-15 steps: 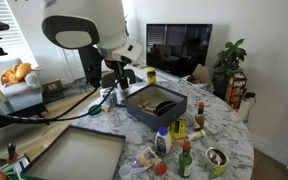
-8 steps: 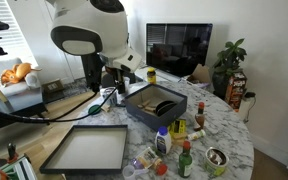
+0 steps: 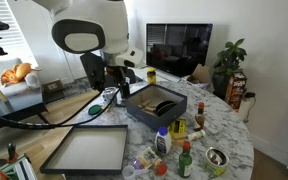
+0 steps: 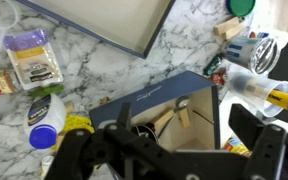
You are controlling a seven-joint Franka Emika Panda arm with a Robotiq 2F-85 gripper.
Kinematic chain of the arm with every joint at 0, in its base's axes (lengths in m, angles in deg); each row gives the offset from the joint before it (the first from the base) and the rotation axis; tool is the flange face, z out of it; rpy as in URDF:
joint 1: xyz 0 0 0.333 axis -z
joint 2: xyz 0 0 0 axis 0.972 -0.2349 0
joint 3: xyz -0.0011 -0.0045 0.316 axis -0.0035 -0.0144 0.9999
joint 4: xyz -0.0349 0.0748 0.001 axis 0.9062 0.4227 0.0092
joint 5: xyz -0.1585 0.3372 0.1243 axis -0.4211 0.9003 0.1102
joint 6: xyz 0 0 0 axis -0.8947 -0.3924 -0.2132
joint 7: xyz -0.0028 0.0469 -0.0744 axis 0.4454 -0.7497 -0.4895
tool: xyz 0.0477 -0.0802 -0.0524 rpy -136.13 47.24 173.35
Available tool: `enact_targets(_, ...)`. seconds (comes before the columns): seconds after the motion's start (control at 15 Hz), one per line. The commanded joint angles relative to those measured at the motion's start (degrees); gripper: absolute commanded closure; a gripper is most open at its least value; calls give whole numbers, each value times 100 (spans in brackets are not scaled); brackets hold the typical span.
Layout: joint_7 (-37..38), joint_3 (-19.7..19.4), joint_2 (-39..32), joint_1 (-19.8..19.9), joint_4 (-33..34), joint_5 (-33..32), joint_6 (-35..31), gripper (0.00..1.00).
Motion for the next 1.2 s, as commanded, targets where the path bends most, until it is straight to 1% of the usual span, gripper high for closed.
enact_targets(0.0,285,-15,195,343,-211,-766,726,0)
enact_targets(0.13,612,49,76,497,-325,-1003,921,0)
enact_targets(0.33,1347,139,-218,688,-560,-1244,779,0)
enact_targets(0.47,1680,167,-391,820,-759,-1471,312,0)
enact_targets(0.53,1306,55,-238,645,-573,-1207,666,0)
enact_targets(0.67,1475,69,-374,717,-685,-1324,435,0)
enact_targets(0.8,1505,75,-420,736,-688,-1339,412,0)
enact_targets(1.07,1042,57,-1261,470,-588,-1012,628,0)
enact_targets(1.13,1104,108,-1520,469,-620,-1070,544,0)
